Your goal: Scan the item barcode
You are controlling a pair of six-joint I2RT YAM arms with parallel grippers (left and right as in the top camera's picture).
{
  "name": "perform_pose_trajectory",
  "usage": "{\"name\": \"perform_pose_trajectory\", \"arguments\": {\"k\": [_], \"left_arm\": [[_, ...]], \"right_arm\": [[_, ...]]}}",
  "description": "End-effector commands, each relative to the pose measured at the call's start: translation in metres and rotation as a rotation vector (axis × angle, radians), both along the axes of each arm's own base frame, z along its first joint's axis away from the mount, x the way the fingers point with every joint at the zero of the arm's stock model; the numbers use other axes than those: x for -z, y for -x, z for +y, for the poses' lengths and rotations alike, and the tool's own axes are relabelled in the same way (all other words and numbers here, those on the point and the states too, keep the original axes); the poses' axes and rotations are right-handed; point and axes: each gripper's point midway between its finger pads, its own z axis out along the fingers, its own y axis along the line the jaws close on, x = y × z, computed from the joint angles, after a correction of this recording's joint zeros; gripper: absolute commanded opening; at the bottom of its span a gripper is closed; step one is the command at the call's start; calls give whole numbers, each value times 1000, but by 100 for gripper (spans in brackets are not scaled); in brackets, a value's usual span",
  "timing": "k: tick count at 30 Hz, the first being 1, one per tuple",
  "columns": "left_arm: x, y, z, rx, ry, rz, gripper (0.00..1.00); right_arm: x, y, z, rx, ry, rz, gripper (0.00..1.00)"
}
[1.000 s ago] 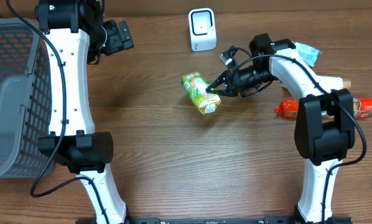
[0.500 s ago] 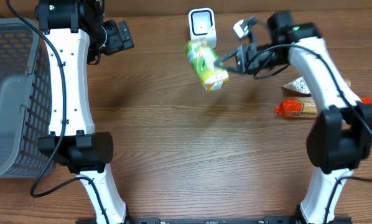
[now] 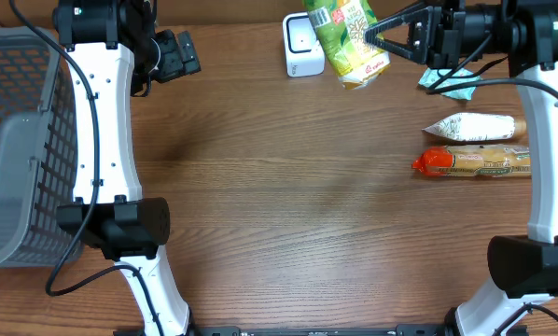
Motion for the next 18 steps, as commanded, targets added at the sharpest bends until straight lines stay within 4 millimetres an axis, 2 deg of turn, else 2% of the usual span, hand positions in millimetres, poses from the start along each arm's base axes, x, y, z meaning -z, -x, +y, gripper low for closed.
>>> {"name": "perform_pose_trajectory", "arguments": {"k": [1,7,10,13,18], "left_arm": [[-12,0,0,-14,6,-35,100],[-12,0,2,-17,6,-35,100],[-12,0,1,-16,6,-35,100],[-12,0,1,-16,6,-35,100],[-12,0,1,-16,6,-35,99]], "right_arm": [[-15,12,0,-41,-38,-15,4],[-16,9,0,-37,-35,-52,4],[-5,-2,3,28,30,-61,4],[17,-17,10,128,152,-33,4],[77,-32,27,293,467,24,4]]}}
